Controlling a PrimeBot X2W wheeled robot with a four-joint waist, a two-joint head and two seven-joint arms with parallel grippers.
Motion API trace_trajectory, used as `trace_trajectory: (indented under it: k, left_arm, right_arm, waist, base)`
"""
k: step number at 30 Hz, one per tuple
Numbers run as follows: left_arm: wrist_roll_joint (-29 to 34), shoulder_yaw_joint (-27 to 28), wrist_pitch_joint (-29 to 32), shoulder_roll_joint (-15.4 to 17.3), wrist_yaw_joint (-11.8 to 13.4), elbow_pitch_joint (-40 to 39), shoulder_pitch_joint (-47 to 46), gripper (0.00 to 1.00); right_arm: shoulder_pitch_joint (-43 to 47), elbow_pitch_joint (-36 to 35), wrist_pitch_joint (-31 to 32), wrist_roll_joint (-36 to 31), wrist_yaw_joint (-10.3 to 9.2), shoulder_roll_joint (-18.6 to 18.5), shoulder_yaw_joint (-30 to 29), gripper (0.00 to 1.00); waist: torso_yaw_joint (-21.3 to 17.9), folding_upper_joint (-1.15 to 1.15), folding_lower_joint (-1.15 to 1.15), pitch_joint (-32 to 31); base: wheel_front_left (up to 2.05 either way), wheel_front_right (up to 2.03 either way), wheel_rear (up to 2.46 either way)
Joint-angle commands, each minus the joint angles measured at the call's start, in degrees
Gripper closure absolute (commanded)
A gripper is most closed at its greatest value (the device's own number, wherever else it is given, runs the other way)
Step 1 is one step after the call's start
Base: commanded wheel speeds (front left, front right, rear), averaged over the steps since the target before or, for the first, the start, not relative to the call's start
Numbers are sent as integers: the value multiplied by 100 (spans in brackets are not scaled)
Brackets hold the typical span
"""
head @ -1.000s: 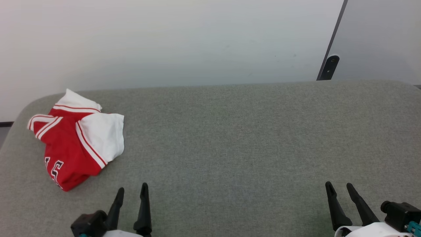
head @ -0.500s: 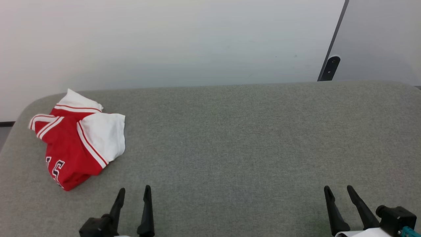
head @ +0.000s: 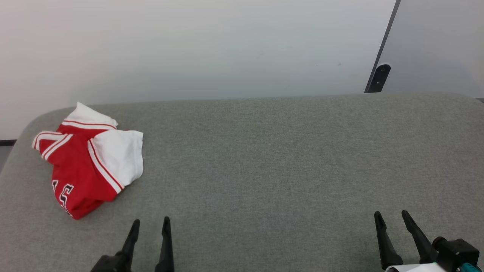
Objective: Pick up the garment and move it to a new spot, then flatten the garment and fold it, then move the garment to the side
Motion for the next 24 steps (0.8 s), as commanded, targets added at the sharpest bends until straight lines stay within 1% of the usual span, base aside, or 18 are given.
trace_trajectory:
  k: [1,8,17,21,24]
  left_arm:
    - [103,20,-44,-5,-32,15,66,0]
    - [195,171,-118,-63,-184,73,117,0]
    - [534,266,-207,-98,-301,96,169,0]
    - [481,267,-198,-105,-350,164,128,0]
    - [413,256,-198,-109,-350,214,90,0]
  right_arm:
    - [47,-11,-51,-106,-5,9,-21,0]
    - [75,40,-210,-318,-5,51,-18,0]
    - [122,82,-357,-605,-6,98,-6,0]
    - [120,89,-390,-545,-6,126,-55,0]
    - [90,59,-412,-460,-6,145,-29,0]
  waist:
    - [-2,0,0,2]
    - [-10,0,0,10]
    - [11,0,0,14]
    - [103,0,0,24]
    - [249,0,0,58]
  base:
    - [0,0,0]
    - [0,0,0]
    - [0,0,0]
    - [0,0,0]
    - [0,0,0]
